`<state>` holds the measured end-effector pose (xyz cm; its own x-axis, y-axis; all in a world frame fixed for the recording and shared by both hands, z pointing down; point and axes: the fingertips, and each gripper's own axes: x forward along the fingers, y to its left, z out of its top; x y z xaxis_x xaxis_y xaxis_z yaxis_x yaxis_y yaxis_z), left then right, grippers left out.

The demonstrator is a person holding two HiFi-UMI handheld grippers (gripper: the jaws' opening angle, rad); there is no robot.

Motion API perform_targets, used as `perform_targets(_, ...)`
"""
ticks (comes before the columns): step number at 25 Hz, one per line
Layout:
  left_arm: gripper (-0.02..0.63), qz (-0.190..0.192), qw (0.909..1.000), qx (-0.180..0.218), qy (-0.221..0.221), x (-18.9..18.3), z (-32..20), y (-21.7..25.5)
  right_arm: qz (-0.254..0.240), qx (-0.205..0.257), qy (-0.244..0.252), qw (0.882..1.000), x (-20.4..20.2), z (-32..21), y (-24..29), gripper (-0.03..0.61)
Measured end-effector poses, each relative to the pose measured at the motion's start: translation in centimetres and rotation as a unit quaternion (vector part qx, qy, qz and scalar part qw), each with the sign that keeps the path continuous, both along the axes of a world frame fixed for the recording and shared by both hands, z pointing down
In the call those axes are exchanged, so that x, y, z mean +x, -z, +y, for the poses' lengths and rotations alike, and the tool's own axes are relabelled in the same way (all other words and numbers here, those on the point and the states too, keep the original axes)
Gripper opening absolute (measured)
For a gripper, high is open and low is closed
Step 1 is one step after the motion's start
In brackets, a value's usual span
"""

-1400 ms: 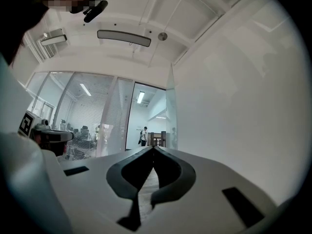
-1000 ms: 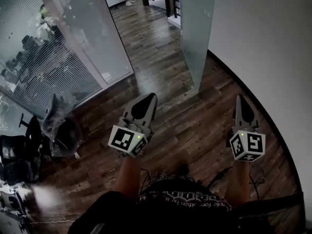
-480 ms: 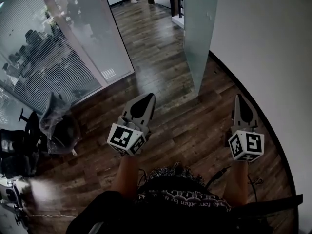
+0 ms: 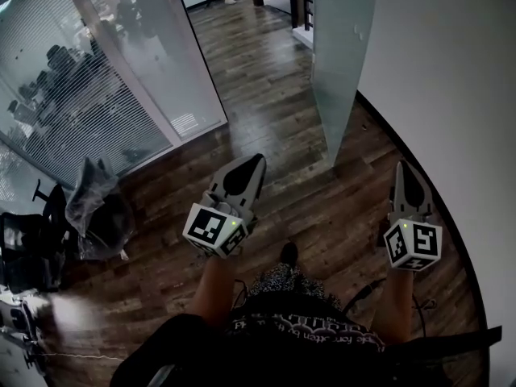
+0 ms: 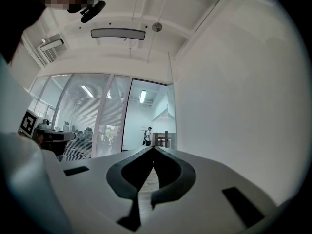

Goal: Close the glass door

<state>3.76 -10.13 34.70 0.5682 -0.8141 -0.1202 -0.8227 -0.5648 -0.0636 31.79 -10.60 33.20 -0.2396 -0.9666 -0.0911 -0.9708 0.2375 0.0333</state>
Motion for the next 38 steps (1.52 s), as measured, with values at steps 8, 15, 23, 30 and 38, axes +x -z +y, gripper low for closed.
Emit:
perform_targets(8,0.002,0.007,1.0000,0.004,-0.006,-0.2,-9.4,0.7,-0.001,0.007,-0.021,1.000,0.7,-8.4,0.8,0.003)
perform_targets(15,0.002,0.005,0.9996,0.008,-0.025,-0.1,-17.1,1.4,-0.004,0.004,-0.040,0.999,1.0,-15.4,0.9,0.003)
perform_targets(23,0.002,0.006,0.9986,0.006,-0.052,0.1,-22.3,1.3,0.002,0.001,-0.061,0.998,1.0,-20.3,1.0,0.003)
perform_targets(30,0.002,0.008,0.9982,0.001,-0.060,0.7,-24.9,1.1,0.001,-0.005,-0.071,0.997,2.1,-22.5,0.8,0.003)
perform_targets(38,0.002,0.007,0.9990,-0.004,-0.043,1.5,-28.0,0.6,-0.006,-0.007,-0.064,0.998,3.8,-26.6,0.4,0.003)
